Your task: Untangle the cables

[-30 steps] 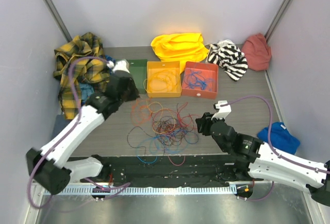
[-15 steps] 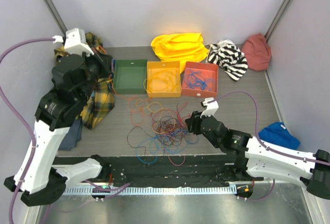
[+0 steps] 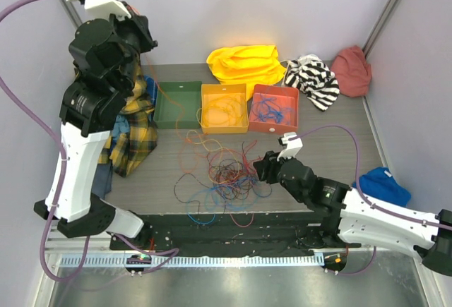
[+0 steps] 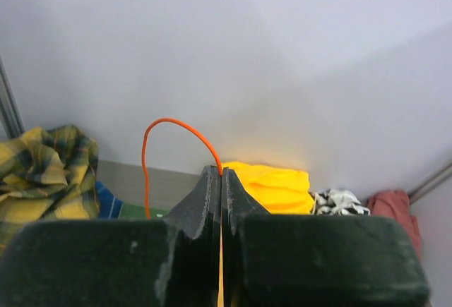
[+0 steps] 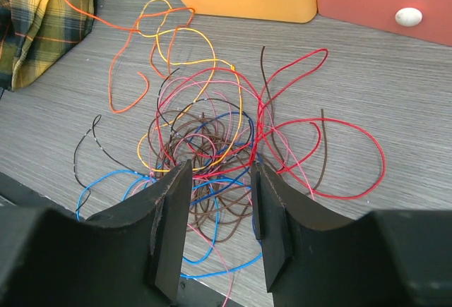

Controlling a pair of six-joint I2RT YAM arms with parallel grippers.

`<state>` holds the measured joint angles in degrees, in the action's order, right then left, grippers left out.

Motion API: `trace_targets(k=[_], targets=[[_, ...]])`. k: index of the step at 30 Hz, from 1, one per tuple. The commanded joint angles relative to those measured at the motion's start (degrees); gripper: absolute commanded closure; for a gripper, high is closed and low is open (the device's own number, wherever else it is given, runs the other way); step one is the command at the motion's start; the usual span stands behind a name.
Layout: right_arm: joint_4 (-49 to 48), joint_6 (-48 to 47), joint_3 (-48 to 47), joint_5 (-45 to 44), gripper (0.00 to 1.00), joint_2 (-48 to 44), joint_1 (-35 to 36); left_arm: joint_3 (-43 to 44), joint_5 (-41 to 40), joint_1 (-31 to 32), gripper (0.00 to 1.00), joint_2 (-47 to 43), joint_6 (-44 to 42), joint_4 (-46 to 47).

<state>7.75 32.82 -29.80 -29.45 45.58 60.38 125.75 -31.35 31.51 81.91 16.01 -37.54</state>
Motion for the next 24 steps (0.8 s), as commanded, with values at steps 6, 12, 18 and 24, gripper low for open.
trace_targets(k=[6, 12, 18, 24], targets=[[5.6, -2.4, -4.2, -2.3, 0.54, -4.3, 0.4, 2.3, -2.8, 0.1, 1.0, -0.4, -8.5, 16.2], [5.7, -4.1, -3.9, -2.8, 0.53, -4.7, 0.3, 3.1, 3.2, 0.2, 1.0, -1.7, -5.7, 20.2], [-12.4, -6.1, -0.8, 4.1, 0.48, 2.1, 0.4, 3.5, 11.6, 1.3, 1.0, -0.8, 2.0, 13.3], [-29.5, -14.1, -8.5, 12.7, 0.33, 23.5, 0.3, 1.9, 14.4, 2.9, 1.0, -1.7, 6.2, 6.4]])
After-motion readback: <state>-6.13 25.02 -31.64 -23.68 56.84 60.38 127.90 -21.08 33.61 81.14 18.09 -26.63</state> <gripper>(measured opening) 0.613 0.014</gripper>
